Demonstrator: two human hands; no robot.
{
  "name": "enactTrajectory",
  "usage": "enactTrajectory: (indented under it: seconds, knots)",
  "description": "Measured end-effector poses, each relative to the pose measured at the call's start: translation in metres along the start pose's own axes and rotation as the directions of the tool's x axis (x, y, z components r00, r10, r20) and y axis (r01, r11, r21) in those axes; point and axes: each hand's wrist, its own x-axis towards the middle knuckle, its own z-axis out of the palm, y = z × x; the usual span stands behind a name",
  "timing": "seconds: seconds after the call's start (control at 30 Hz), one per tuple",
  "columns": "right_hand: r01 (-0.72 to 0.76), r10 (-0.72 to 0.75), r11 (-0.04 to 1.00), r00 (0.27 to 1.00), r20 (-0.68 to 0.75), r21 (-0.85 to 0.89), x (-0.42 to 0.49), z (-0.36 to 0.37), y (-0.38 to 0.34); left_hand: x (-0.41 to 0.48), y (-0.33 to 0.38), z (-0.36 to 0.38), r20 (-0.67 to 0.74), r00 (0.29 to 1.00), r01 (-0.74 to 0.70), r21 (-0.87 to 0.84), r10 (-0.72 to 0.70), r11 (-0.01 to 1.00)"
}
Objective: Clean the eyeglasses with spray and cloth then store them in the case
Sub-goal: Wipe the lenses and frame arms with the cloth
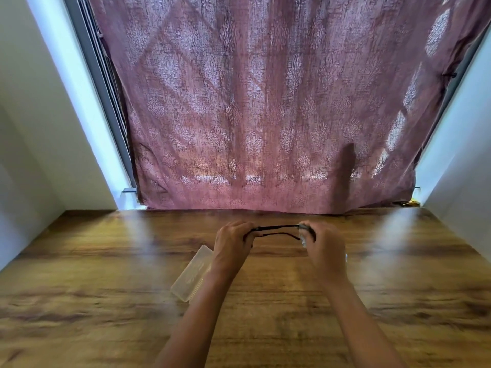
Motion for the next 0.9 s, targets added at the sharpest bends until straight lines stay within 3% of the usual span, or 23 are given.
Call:
enactTrajectory:
  seconds: [0.27,0.5,0.73,0.9]
  knots:
    - [0.189,-0.190,0.982,0.980,0.061,0.019,-0.009,0.021,-0.033,0.005,0.007,0.008,0.064,0.998,-0.029,0.011,0.028,1.000]
    - [0.024,-0.024,1.000,1.000,-0.008,-0.007,0.006,0.000,0.002,0.005,0.000,0.003,0.040,0.999,-0.001,-0.015,0.001,1.000]
    - [0.186,-0.187,0.982,0.981,0.049,0.024,-0.006,0.022,-0.026,0.006,0.006,0.009,0.073,0.997,-0.010,0.033,0.008,0.999]
    - [0.075,-0.074,0.997,0.997,-0.031,0.036,0.001,0.011,-0.002,0.007,-0.001,0.002,0.035,0.999,0.025,0.000,-0.025,1.000]
